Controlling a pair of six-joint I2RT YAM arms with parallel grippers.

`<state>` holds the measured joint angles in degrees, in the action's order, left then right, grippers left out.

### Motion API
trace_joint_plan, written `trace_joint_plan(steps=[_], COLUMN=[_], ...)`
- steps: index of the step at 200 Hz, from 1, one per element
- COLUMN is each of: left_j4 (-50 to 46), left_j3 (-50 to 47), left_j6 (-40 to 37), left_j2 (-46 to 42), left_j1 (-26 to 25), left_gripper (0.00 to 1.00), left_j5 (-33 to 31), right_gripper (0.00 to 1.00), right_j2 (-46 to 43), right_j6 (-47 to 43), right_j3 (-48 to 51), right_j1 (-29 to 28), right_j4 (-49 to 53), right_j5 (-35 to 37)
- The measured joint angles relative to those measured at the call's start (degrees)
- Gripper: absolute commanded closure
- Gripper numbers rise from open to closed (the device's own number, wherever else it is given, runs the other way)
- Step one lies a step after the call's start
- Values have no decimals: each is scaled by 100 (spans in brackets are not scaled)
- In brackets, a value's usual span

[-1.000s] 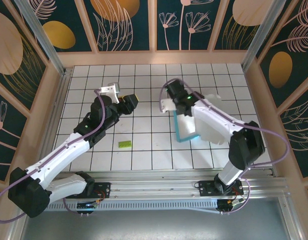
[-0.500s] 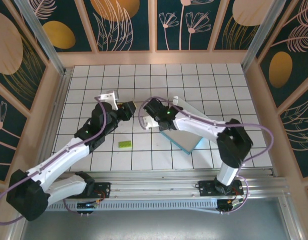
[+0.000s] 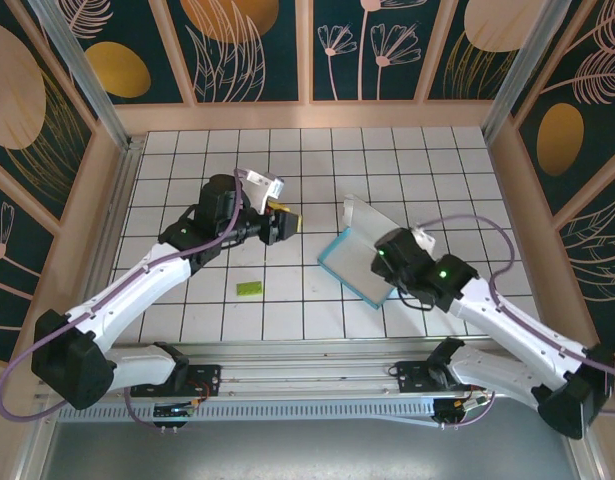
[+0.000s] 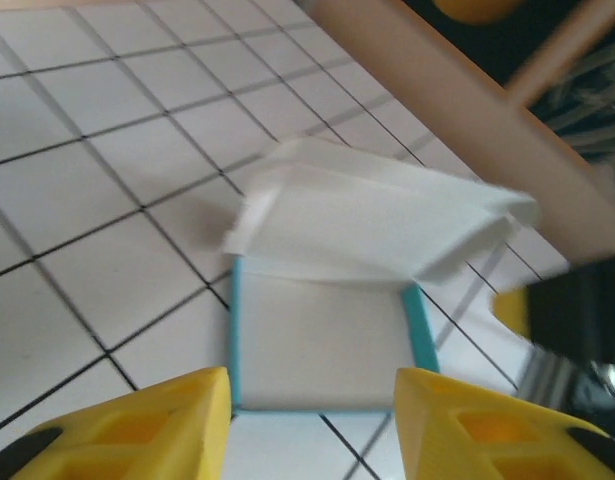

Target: Fold the paper box

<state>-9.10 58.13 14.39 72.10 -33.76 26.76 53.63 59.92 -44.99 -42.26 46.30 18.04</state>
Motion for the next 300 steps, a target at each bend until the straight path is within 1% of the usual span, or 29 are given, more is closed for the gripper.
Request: trace_joint_plan(steps=[10,24,41,47,60,81,95,113,133,146,160,186,204,223,249,276,300], left_j4=[-35,-63,-133,-168,-221,-450,-662,-881,-938,-907,-846,-664,-555,-494,-437,-348,-225], left_j3=[-20,-98,-157,-157,-177,-278,-323,-341,-372,-439,-525,-662,-752,-791,-798,-863,-852], left_j6=[-170,-363,-573,-621,-732,-911,-970,-946,-824,-664,-448,22,363,750,1207,1318,1204], left_j2=[-13,-107,-280,-337,-450,-597,-638,-649,-678,-765,-896,-1093,-1137,-1075,-846,-702,-476], left_j1=[0,-2,0,0,0,0,0,0,0,0,-2,0,26,87,205,494,914], left_gripper=[31,22,14,9,4,2,2,1,1,1,1,1,1,2,2,3,3], left_j5=[387,817,1141,1224,1355,1366,1115,509,94,-144,-553,-1517,-2046,-2417,-2721,-2730,-2660], right_gripper=[40,38,38,38,42,53,60,66,75,78,78,78,78,77,74,73,60], right_j2=[-105,-90,107,184,391,660,887,1198,1443,1587,1716,1965,2402,3001,3849,4529,4767], right_j6=[208,343,348,341,258,83,-50,-229,-570,-855,-1204,-1797,-2020,-2037,-1908,-1912,-2004], right_j3=[352,789,1115,1174,1298,1449,1510,1585,1602,1602,1604,1639,1615,1412,850,299,-256], right_j1=[361,791,1021,1078,1235,1397,1423,1421,1429,1432,1432,1432,1432,1401,1296,1252,1252], right_j4=[-66,-249,-505,-610,-968,-1602,-2026,-2476,-2907,-3117,-3353,-4052,-4708,-5305,-5845,-6133,-6043], right_j5=[-232,-487,-599,-629,-658,-678,-706,-721,-702,-682,-610,-544,-507,-393,-254,-254,-284])
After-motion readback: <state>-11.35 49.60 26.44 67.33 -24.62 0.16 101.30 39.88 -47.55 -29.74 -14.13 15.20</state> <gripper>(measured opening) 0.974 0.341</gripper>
